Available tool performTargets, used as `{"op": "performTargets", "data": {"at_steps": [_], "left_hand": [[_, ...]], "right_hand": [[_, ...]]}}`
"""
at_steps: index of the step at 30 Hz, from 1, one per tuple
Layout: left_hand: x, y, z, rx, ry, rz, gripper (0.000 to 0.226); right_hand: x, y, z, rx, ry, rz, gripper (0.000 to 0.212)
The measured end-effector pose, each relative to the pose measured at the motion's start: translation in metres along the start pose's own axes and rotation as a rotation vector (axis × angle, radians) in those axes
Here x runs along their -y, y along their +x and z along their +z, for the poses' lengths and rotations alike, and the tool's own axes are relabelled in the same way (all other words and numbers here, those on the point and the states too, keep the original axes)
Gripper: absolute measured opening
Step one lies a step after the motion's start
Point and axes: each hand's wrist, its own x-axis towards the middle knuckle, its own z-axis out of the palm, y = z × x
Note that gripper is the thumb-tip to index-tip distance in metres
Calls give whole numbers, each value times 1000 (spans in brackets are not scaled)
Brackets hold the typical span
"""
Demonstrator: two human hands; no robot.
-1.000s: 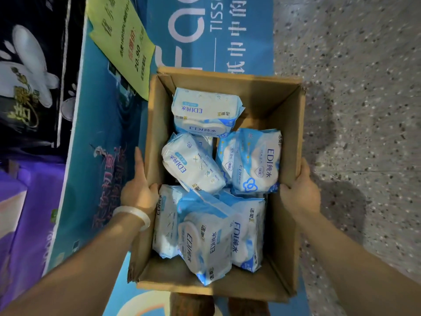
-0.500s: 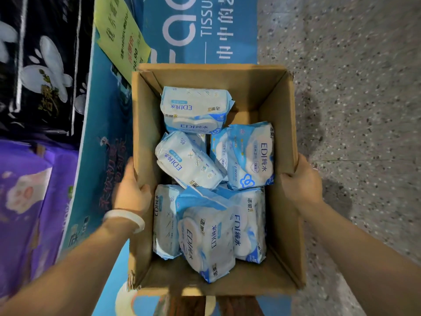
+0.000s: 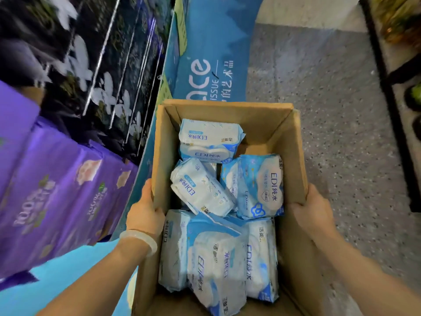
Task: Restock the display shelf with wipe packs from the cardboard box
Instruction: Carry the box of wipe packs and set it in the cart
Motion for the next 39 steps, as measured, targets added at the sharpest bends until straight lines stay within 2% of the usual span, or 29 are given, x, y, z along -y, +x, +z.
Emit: {"op": "performTargets", "data": {"at_steps": [3,6,9,15,22,29,34,39], "left_hand": [[-5,-57,-25,-71,-42,2,73],[4,-117,-42,-156,-125,0,69],[23,-174,-51,-210,-208,-69,65],[91,-272,-51,-288,-307,-224,63],[207,-369,-51,-361,-392,-389,53],[342,-464,-64,-383,-428,-608,73],[424,-514,-81,-455,-454,-726,78],[490,-538,-109,-548,-505,-841,74]], "right_hand": [[-3,-34,-36,-6,-4,-70,31],[-2,-67,-70,-2,-74,-206,37],[6,-102,-97,14,-133,-324,35],[19,-185,-101,37,-267,-501,30],[25,-288,-32,143,-399,-669,31],[38,-405,63,318,-433,-803,27],[70,-488,124,401,-476,-925,29],[127,-558,180,438,-524,-1064,26]]}}
